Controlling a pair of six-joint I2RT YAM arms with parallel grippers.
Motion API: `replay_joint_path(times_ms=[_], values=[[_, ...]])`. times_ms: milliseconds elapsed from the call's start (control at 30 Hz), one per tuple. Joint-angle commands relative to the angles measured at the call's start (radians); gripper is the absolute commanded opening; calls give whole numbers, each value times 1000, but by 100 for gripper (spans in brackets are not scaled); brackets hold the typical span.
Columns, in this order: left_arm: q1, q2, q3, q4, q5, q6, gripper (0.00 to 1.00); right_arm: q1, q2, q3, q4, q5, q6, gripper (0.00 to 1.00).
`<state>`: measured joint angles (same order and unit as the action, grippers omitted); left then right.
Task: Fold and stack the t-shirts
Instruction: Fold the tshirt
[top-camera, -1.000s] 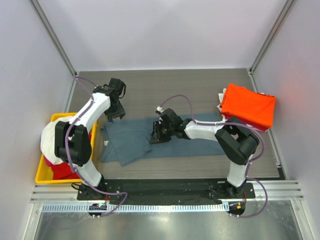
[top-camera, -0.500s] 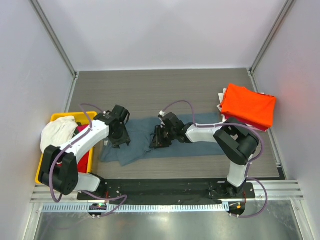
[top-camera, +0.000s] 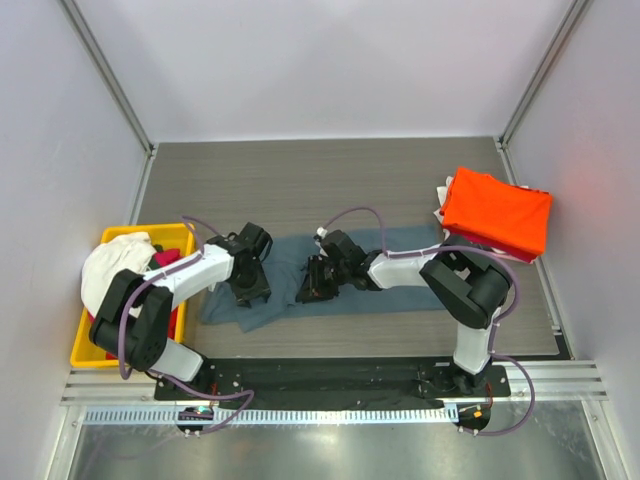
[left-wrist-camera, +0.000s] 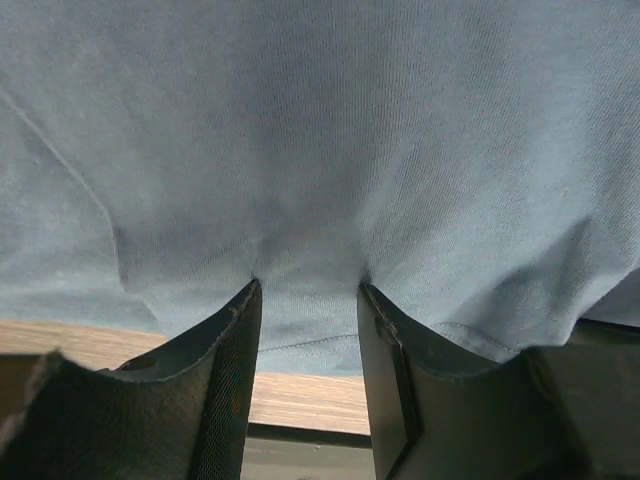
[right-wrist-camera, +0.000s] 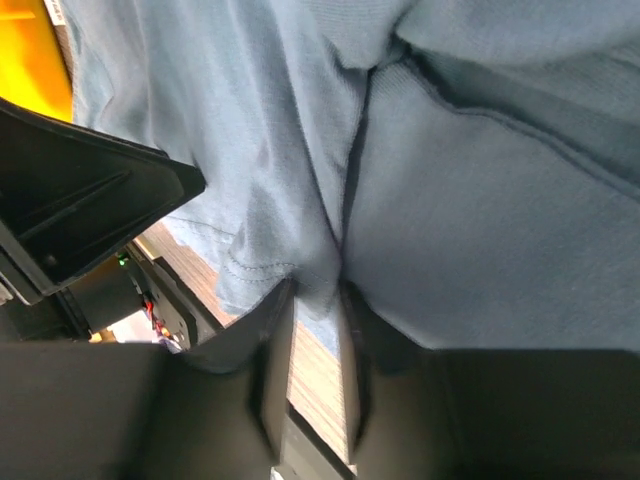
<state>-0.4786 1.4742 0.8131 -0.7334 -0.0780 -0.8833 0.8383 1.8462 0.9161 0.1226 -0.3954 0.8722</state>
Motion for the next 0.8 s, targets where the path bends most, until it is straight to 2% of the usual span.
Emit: replay_joint_path(times_ms=[0,133,167,333,767], values=[[-2,-3,-8,48,-14,-8,44,10,13,10,26,-11,28,26],[-3,-9,-17,46,-28,-5,44,8,-8,17,-7,12,21,3],[-2,-9,-20,45,-31,-5,44,8,-15,23,-24,33,14,2],[-2,12,-20,26,-62,14,45,1,-28,79,-187,104,-53,1],[-2,18,-55,45,-62,14,45,-28,-54,133,-342,170,-108,1]])
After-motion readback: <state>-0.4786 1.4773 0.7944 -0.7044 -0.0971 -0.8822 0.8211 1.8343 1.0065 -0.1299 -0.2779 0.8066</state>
